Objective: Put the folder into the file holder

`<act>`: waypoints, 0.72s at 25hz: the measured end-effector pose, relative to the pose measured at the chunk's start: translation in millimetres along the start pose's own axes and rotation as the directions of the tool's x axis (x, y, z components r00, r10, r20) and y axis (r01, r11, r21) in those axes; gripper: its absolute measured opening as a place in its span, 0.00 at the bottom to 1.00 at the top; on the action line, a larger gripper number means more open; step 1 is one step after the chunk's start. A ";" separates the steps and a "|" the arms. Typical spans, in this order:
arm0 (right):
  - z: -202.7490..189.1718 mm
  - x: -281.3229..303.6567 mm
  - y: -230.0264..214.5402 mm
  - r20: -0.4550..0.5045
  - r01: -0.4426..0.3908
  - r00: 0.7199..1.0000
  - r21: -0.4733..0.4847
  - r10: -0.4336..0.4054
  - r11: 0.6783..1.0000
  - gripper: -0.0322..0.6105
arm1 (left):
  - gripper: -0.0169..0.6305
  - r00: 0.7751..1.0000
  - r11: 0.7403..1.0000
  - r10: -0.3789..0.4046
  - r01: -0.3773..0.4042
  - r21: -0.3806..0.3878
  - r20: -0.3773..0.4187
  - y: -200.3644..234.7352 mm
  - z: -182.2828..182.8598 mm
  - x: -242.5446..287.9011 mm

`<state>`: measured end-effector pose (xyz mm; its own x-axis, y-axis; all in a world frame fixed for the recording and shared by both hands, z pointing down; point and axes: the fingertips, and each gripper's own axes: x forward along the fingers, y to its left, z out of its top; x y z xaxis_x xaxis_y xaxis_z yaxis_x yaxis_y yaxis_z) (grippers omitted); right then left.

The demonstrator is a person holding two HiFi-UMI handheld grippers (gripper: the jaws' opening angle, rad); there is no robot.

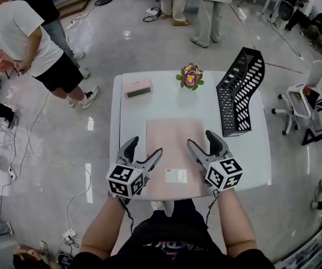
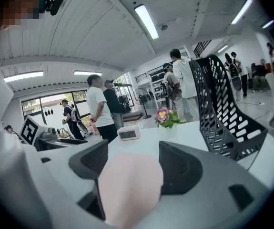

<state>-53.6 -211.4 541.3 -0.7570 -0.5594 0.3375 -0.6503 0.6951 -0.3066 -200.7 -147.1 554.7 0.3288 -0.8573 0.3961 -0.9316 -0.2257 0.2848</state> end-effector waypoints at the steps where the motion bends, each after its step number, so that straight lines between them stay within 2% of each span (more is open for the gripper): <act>1: -4.7 5.2 -7.1 -0.017 0.002 1.000 0.015 -0.002 1.000 0.54 | 0.61 1.000 1.000 0.004 -0.004 -0.010 -0.014 3.4 -4.0 6.3; 9: -45.9 41.1 -59.4 -0.130 0.048 0.991 0.145 -0.029 0.988 0.54 | 0.62 0.991 0.996 0.033 -0.043 -0.074 -0.128 28.2 -41.3 49.7; 18: -82.0 66.5 -86.5 -0.238 0.074 0.971 0.249 -0.013 0.966 0.54 | 0.63 0.977 0.986 0.044 -0.076 -0.148 -0.208 44.2 -68.4 75.0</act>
<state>-42.5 -271.7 663.2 -0.7116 -0.4451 0.5437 -0.6999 0.5172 -0.4926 -206.7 -189.7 656.7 0.3122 -0.7513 0.5815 -0.9209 -0.0889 0.3795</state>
